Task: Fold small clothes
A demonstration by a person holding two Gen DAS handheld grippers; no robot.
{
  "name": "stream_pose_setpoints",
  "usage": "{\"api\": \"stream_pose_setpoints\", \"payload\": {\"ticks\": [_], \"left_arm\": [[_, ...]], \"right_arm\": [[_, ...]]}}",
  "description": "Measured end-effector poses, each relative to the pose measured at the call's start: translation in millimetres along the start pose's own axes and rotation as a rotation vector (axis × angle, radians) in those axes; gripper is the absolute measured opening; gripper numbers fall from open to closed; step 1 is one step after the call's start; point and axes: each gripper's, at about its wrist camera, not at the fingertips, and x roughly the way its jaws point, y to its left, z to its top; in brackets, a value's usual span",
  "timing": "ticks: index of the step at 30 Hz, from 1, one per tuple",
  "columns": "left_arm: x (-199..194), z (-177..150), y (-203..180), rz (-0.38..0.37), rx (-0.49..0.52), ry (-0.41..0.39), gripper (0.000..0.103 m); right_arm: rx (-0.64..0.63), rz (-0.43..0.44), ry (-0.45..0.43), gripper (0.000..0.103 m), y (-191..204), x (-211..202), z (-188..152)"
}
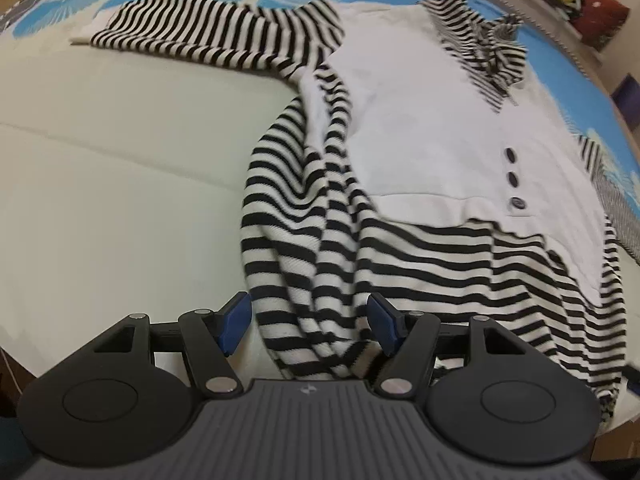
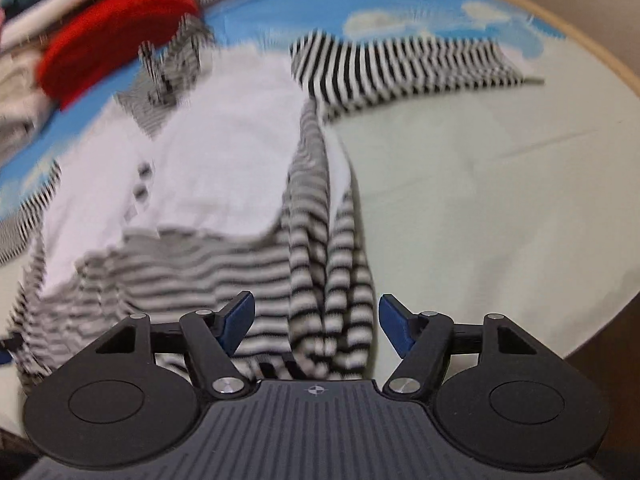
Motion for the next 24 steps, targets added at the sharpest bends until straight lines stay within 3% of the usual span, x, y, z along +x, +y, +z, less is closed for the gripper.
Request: {"api": "stream_pose_setpoints", "payload": {"ticks": [6, 7, 8, 9, 10, 11, 17, 19, 22, 24], "left_arm": [[15.1, -3.8, 0.1, -0.002, -0.004, 0.051, 0.066], [17.4, -5.1, -0.6, -0.009, 0.006, 0.057, 0.056], [18.6, -6.2, -1.9, -0.02, 0.019, 0.059, 0.038], [17.6, -7.6, -3.5, -0.033, 0.038, 0.052, 0.028], [14.6, -8.3, -5.5, -0.046, 0.061, 0.039, 0.014], [9.9, -9.4, -7.5, -0.056, 0.082, 0.022, 0.009], [-33.6, -22.6, -3.1, -0.186, 0.123, -0.062, 0.008], [-37.1, -27.5, -0.7, -0.17, 0.149, -0.051, 0.008], [-21.2, -31.0, 7.7, -0.122, 0.136, 0.044, 0.01], [-18.7, -25.1, 8.0, -0.105, 0.15, 0.054, 0.015]], "right_arm": [[-0.002, -0.044, 0.102, 0.069, -1.4, 26.6, -11.8], [0.011, -0.042, 0.104, 0.064, -3.4, 27.3, -12.6], [0.021, -0.039, 0.106, 0.052, -5.0, 27.8, -13.3], [0.025, -0.035, 0.107, 0.044, -6.6, 27.5, -14.2], [0.032, -0.021, 0.105, 0.029, -8.7, 27.1, -14.5], [0.046, 0.008, 0.099, 0.014, -10.8, 25.2, -14.6], [0.072, 0.006, -0.046, 0.005, -25.1, -10.5, -9.4], [0.057, -0.017, -0.072, 0.004, -28.2, -19.2, -10.3], [-0.005, -0.01, 0.024, 0.004, -25.1, -7.9, -15.3], [-0.051, -0.045, 0.078, 0.007, -21.9, 1.2, -20.5]]}}
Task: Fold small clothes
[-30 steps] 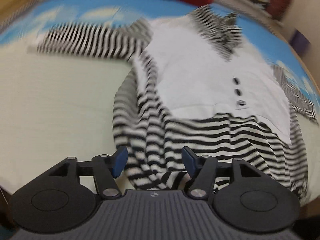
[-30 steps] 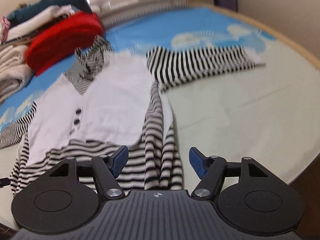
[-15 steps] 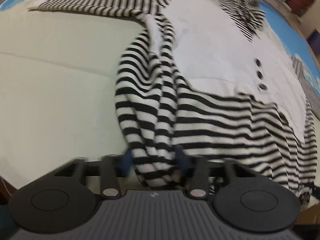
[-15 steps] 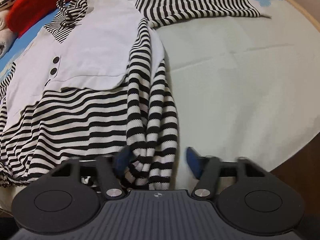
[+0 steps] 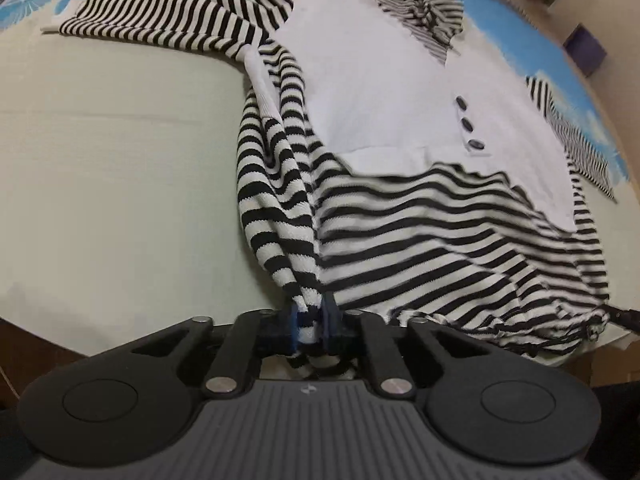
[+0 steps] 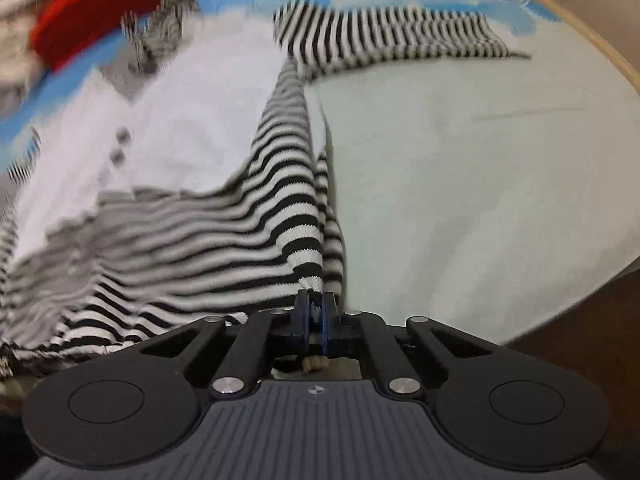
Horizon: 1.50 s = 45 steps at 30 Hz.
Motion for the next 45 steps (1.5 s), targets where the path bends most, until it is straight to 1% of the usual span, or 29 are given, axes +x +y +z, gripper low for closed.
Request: {"api": "stream_pose_setpoints", "payload": {"ticks": [1, 2, 4, 5, 6, 7, 8, 9, 10, 11, 12, 13, 15, 16, 17, 20, 25, 27, 28, 31, 34, 35, 36, 38, 39, 40, 41, 43, 45], "left_arm": [[-6.7, 1.1, -3.8, 0.024, 0.027, -0.046, 0.018], [-14.0, 2.5, -6.7, 0.039, 0.052, -0.093, 0.025], [-26.1, 5.7, -12.3, 0.039, 0.08, -0.176, 0.033], [-27.9, 4.7, -16.6, 0.028, 0.083, -0.192, 0.034], [-26.2, 5.4, -18.0, 0.014, 0.087, -0.186, 0.034], [-19.9, 6.7, -20.3, 0.008, 0.095, -0.156, 0.034], [-10.8, 4.7, -23.8, 0.015, 0.106, -0.113, 0.034], [1.2, 2.2, -26.6, 0.038, 0.126, -0.05, 0.034], [12.7, -0.7, -29.4, 0.083, 0.156, 0.007, 0.034], [15.7, -1.7, -31.2, 0.113, 0.171, 0.014, 0.033], [12.8, -0.4, -33.0, 0.122, 0.173, -0.01, 0.033], [7.0, 2.0, -34.5, 0.119, 0.171, -0.041, 0.034], [-8.5, 7.5, -37.4, 0.12, 0.174, -0.123, 0.044], [-15.3, 10.1, -38.1, 0.126, 0.173, -0.157, 0.054], [-18.2, 12.2, -39.6, 0.128, 0.171, -0.18, 0.057], [-22.8, 18.8, -41.2, 0.13, 0.152, -0.218, 0.057], [-30.0, 26.4, -31.3, 0.111, 0.11, -0.257, 0.057], [-30.2, 28.4, -28.6, 0.101, 0.094, -0.271, 0.057], [-31.2, 29.2, -28.3, 0.1, 0.088, -0.279, 0.057], [-33.7, 34.8, -28.9, 0.1, 0.073, -0.296, 0.057], [-36.9, 40.7, -31.2, 0.098, 0.05, -0.311, 0.057], [-40.2, 42.8, -32.0, 0.093, 0.039, -0.324, 0.057], [-44.2, 45.3, -33.4, 0.091, 0.033, -0.339, 0.057], [-54.5, 56.4, -36.2, 0.096, 0.028, -0.371, 0.057], [-60.6, 65.3, -37.5, 0.101, 0.031, -0.398, 0.058], [-66.8, 76.4, -39.2, 0.116, 0.039, -0.432, 0.061], [-72.4, 91.3, -40.0, 0.138, 0.049, -0.468, 0.068], [-79.1, 123.8, -39.6, 0.165, 0.058, -0.519, 0.077], [-79.0, 159.4, -29.8, 0.173, 0.047, -0.57, 0.077]], "right_arm": [[-0.014, -0.024, -0.015, 0.017, 2.0, -1.1, -0.3], [-0.021, -0.039, -0.05, 0.027, 3.7, -5.2, 2.0], [-0.021, -0.037, -0.146, 0.03, 5.4, -19.1, 6.9], [-0.019, -0.018, -0.184, 0.032, 6.0, -24.9, 9.2], [-0.021, 0.002, -0.199, 0.034, 7.1, -26.7, 10.6], [-0.028, 0.022, -0.193, 0.039, 7.8, -25.7, 11.0], [-0.04, 0.034, -0.162, 0.044, 9.3, -21.1, 10.5], [-0.062, 0.032, -0.104, 0.045, 13.3, -11.1, 9.4], [-0.091, 0.007, -0.027, 0.045, 16.7, 2.1, 7.9], [-0.111, -0.03, 0.019, 0.045, 17.8, 11.1, 5.8], [-0.113, -0.057, 0.012, 0.045, 18.0, 11.9, 6.1], [-0.11, -0.065, -0.022, 0.045, 17.7, 6.8, 9.5], [-0.09, -0.057, -0.141, 0.045, 17.1, -14.7, 17.2], [-0.074, -0.042, -0.195, 0.046, 15.7, -25.9, 18.7], [-0.056, -0.02, -0.246, 0.047, 15.7, -34.5, 20.5], [-0.03, 0.016, -0.355, 0.047, 13.4, -52.2, 30.5], [-0.119, 0.013, -0.485, 0.047, 28.2, -79.1, 43.7], [-0.149, 0.016, -0.534, 0.051, 32.8, -87.5, 53.8], [-0.172, 0.019, -0.552, 0.055, 35.4, -91.5, 60.5], [-0.261, 0.026, -0.59, 0.063, 40.2, -96.8, 78.8], [-0.303, 0.007, -0.62, 0.063, 37.8, -86.5, 90.0], [-0.286, -0.01, -0.618, 0.063, 35.0, -80.0, 91.0], [-0.248, -0.019, -0.587, 0.062, 34.2, -75.6, 94.5], [-0.154, 0.017, -0.578, 0.06, 29.3, -74.3, 100.3], [-0.115, 0.035, -0.583, 0.06, 28.4, -75.6, 102.8], [-0.1, 0.043, -0.581, 0.06, 28.8, -75.1, 104.9], [-0.099, 0.045, -0.575, 0.06, 30.7, -73.9, 106.5], [-0.105, 0.053, -0.564, 0.06, 34.6, -70.6, 107.2], [-0.101, 0.063, -0.554, 0.06, 37.1, -68.7, 108.9]]}}
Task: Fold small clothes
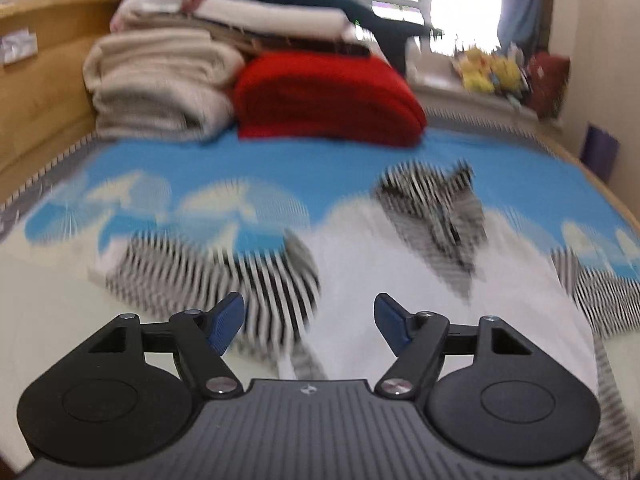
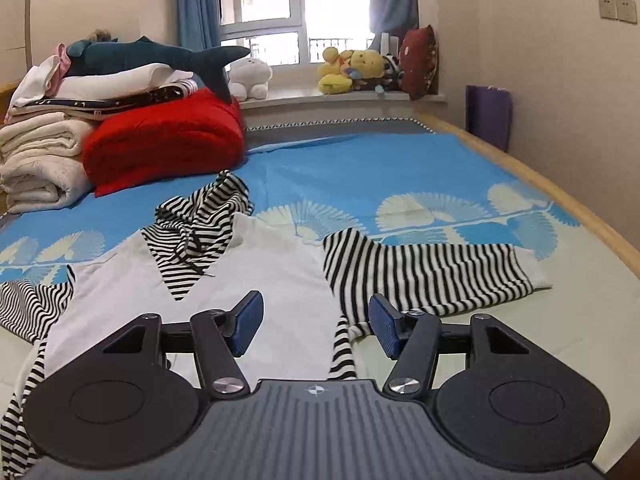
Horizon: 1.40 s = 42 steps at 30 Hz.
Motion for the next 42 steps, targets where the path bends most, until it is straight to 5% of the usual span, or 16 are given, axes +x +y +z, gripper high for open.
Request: {"api": "stream_pose_setpoints", "payload": {"ticks": [6, 9, 10, 13, 16, 21, 24, 26, 31, 35, 38, 42], "left_arm": [[88.1, 21.1, 72.5, 0.13, -0.087, -0.054, 0.076], [137.6, -1.6, 124.0, 0.17, -0.163, 0.06, 0.047], [153.7, -7.7, 143.5, 0.187, -0.23, 0.111, 0.032], [182.9, -19.2, 188.4, 0.238, -0.38, 0.15, 0.032], [203.0, -26.8, 218.2, 0.257, -0.478, 0.178, 0.043], [221.7, -32.5, 242.5, 0.243, -0.575, 0.171, 0.05], [225.8, -29.5, 241.5, 0.252, -0.56, 0.156, 0.046], [230.3, -29.7, 243.6, 0.25, -0.559, 0.164, 0.004], [212.6, -1.5, 222.4, 0.28, -0.49, 0.074, 0.004], [172.4, 46.5, 152.3, 0.152, -0.356, -0.084, 0.003], [140.4, 68.7, 68.2, -0.043, -0.256, -0.146, 0.003], [108.8, 63.3, -57.0, -0.401, -0.096, -0.055, 0.005]], "right_arm": [[0.041, -0.026, 0.008, 0.06, 4.4, 1.6, 4.5], [0.024, -0.019, 0.002, 0.056, 14.0, 0.9, 5.5], [0.006, -0.015, 0.001, 0.046, 18.9, 1.1, 5.9], [-0.079, -0.001, -0.014, 0.016, 36.0, 3.1, 8.0], [-0.149, -0.006, -0.025, 0.013, 51.0, 5.9, 10.9], [-0.174, -0.031, 0.014, 0.013, 62.9, 18.2, 14.4], [-0.171, -0.042, 0.045, 0.013, 66.4, 25.2, 13.7], [-0.176, -0.046, 0.058, 0.013, 69.7, 27.9, 11.8], [-0.202, -0.043, 0.068, 0.013, 76.6, 30.7, 9.2], [-0.181, -0.046, 0.067, 0.013, 73.9, 30.6, 11.7], [-0.15, -0.054, 0.074, 0.013, 69.6, 29.3, 10.8], [-0.121, -0.071, 0.086, 0.013, 65.4, 26.4, 7.1]]}}
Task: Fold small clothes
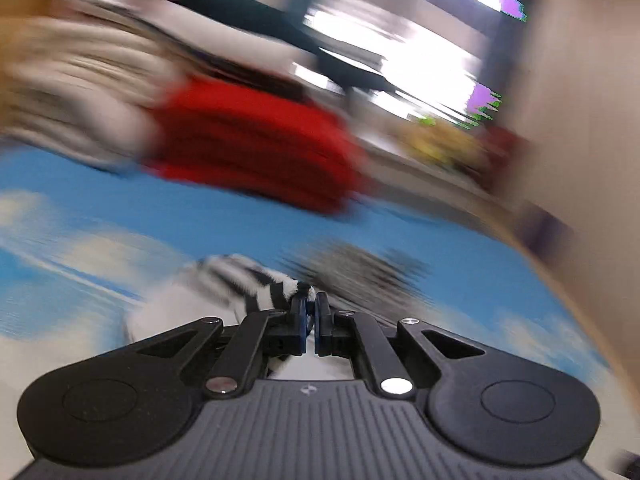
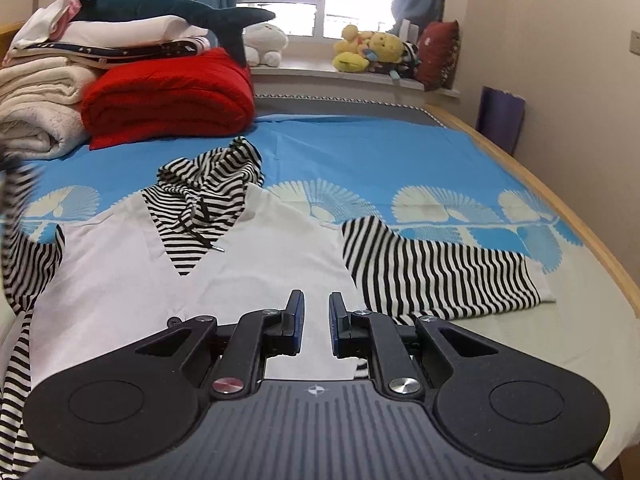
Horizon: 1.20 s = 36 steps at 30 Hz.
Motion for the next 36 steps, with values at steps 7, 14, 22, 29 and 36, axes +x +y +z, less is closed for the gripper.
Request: {"api": "stream_pose_setpoints", "payload": {"ticks": [7, 14, 22, 29, 36], "left_arm": [[-7.5, 7.8, -43.9, -0.118, -0.022, 0.154, 0.027], [-36.4, 36.4, -14.1, 0.151, -0.061, 0.088, 0.038], [5.8, 2.4, -9.7, 0.246, -0.037, 0.236, 0.038], [15.8, 6.3, -15.5, 0.244, 0.037, 0.266, 0.039], [31.0, 6.1, -22.4, 0.206, 0.103, 0.284, 0.043]], "right_arm": [[0.084, 0.013, 0.044, 0.014, -10.8, 1.1, -5.7], [0.11, 0.076, 0.019, 0.013, -13.5, -2.4, -2.0], [0.289, 0.179, 0.153, 0.015, -17.8, 74.5, 11.7], [0.408, 0.128, 0.379, 0.046, -16.5, 175.7, -7.7], [0.435, 0.063, 0.421, 0.046, -11.0, 219.0, -7.9]]}}
